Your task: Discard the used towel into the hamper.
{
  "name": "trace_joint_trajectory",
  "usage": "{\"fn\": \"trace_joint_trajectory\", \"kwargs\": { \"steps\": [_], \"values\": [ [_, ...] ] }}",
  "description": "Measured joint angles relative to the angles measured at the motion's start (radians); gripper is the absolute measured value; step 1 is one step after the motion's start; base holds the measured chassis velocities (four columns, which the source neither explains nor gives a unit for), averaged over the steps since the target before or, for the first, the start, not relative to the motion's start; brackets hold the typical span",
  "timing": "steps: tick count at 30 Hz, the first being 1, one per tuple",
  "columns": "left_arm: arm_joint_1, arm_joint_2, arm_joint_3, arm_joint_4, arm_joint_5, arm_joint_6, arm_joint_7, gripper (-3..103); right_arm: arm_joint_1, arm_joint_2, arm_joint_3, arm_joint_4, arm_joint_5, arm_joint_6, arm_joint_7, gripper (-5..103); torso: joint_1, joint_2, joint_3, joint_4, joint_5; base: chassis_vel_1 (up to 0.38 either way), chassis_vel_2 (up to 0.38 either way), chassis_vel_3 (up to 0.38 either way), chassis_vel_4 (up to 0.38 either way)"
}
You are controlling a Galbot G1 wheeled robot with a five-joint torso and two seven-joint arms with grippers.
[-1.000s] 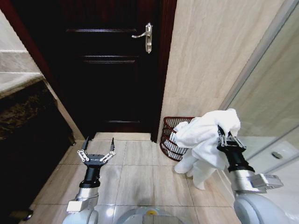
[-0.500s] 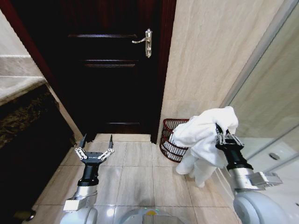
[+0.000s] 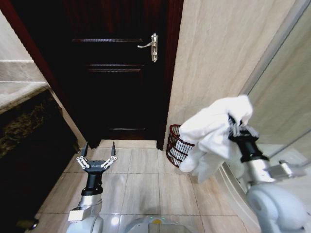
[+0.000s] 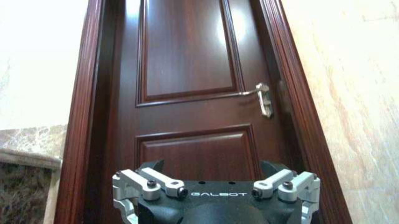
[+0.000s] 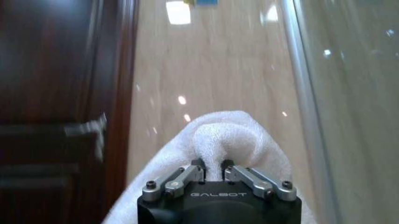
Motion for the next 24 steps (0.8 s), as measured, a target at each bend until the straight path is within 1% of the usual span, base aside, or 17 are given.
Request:
{"fn": "trace_joint_trajectory", "kwargs": {
  "steps": [1, 2, 4, 5, 7, 9, 10, 11, 13, 14, 16, 17, 18, 20, 21, 24],
  "values": [
    [0.0, 0.0, 0.0, 0.0, 0.0, 0.0, 0.0, 100, 0.0, 0.0, 0.0, 0.0, 0.0, 0.0, 0.0, 13, 0.0, 0.0, 0.0, 0.0, 0.0, 0.0, 0.0, 0.0, 0.0],
    [0.011, 0.0, -0.007, 0.002, -0.002, -0.01, -0.001, 100, 0.065, -0.03, -0.007, 0.0, 0.042, -0.012, 0.008, 13, 0.0, -0.001, 0.0, 0.0002, -0.0001, 0.0, 0.0, 0.0, 0.0],
    [0.03, 0.0, -0.015, 0.009, -0.004, -0.031, -0.005, 100, 0.174, -0.075, -0.02, -0.02, 0.095, -0.023, 0.009, 13, 0.0, -0.001, -0.001, 0.0006, -0.0011, 0.0, 0.0, 0.0, 0.0],
    [0.03, 0.0, -0.015, 0.009, -0.004, -0.031, -0.005, 100, 0.174, -0.075, -0.02, -0.02, 0.095, -0.023, 0.009, 13, 0.0, -0.001, -0.001, 0.0006, -0.0011, 0.0, 0.0, 0.0, 0.0],
    [0.044, 0.0, -0.016, 0.019, -0.003, -0.047, -0.014, 100, 0.267, -0.12, -0.035, -0.067, 0.143, -0.032, 0.008, 13, -0.001, -0.002, -0.002, 0.0004, -0.0002, 0.0, 0.0, 0.0, 0.0],
    [0.052, 0.0, -0.016, 0.027, 0.001, -0.057, -0.019, 100, 0.347, -0.166, -0.045, -0.122, 0.195, -0.037, 0.004, 13, -0.001, -0.003, -0.002, 0.0005, -0.0002, 0.0, 0.0, 0.0, 0.0],
    [0.052, 0.0, -0.016, 0.027, 0.001, -0.057, -0.019, 100, 0.347, -0.166, -0.045, -0.122, 0.195, -0.037, 0.004, 13, -0.001, -0.003, -0.002, 0.0005, -0.0002, 0.0, 0.0, 0.0, 0.0],
    [0.054, 0.0, -0.016, 0.031, 0.006, -0.061, -0.021, 100, 0.4, -0.197, -0.052, -0.169, 0.221, -0.037, -0.008, 13, -0.001, -0.004, -0.003, 0.0004, -0.0006, 0.0, 0.0, 0.0, 0.0],
    [0.054, 0.0, -0.014, 0.035, 0.012, -0.064, -0.021, 100, 0.472, -0.226, -0.068, -0.252, 0.234, -0.029, -0.04, 13, -0.001, -0.005, -0.003, 0.0003, -0.0004, 0.0, 0.0, 0.0, 0.0],
    [0.054, 0.0, -0.014, 0.035, 0.012, -0.064, -0.021, 100, 0.472, -0.226, -0.068, -0.252, 0.234, -0.029, -0.04, 13, -0.001, -0.005, -0.003, 0.0003, -0.0004, 0.0, 0.0, 0.0, 0.0],
    [0.051, 0.0, -0.012, 0.038, 0.017, -0.065, -0.022, 100, 0.553, -0.243, -0.099, -0.321, 0.265, -0.025, -0.053, 13, -0.001, -0.005, -0.004, 0.0001, 0.0003, 0.0, 0.0, 0.0, 0.0],
    [0.049, 0.0, -0.011, 0.039, 0.021, -0.065, -0.026, 100, 0.594, -0.248, -0.121, -0.345, 0.289, -0.024, -0.053, 13, -0.001, -0.006, -0.004, 0.0, 0.0001, 0.0, 0.0, 0.0, 0.0],
    [0.049, 0.0, -0.011, 0.039, 0.021, -0.065, -0.026, 100, 0.594, -0.248, -0.121, -0.345, 0.289, -0.024, -0.053, 13, -0.001, -0.006, -0.004, 0.0, 0.0001, 0.0, 0.0, 0.0, 0.0],
    [0.046, 0.0, -0.004, 0.039, 0.032, -0.06, -0.039, 100, 0.689, -0.258, -0.179, -0.409, 0.336, -0.015, -0.052, 13, -0.002, -0.006, -0.004, 0.0002, -0.001, 0.0, 0.0, 0.0, 0.0],
    [0.046, 0.0, -0.004, 0.039, 0.032, -0.06, -0.039, 100, 0.689, -0.258, -0.179, -0.409, 0.336, -0.015, -0.052, 13, -0.002, -0.006, -0.004, 0.0002, -0.001, 0.0, 0.0, 0.0, 0.0],
    [0.04, 0.0, 0.005, 0.038, 0.036, -0.049, -0.052, 100, 0.821, -0.26, -0.257, -0.518, 0.335, 0.013, -0.066, 13, -0.002, -0.007, -0.004, 0.0004, 0.0001, 0.0, 0.0, 0.0, 0.0]
  ]
}}
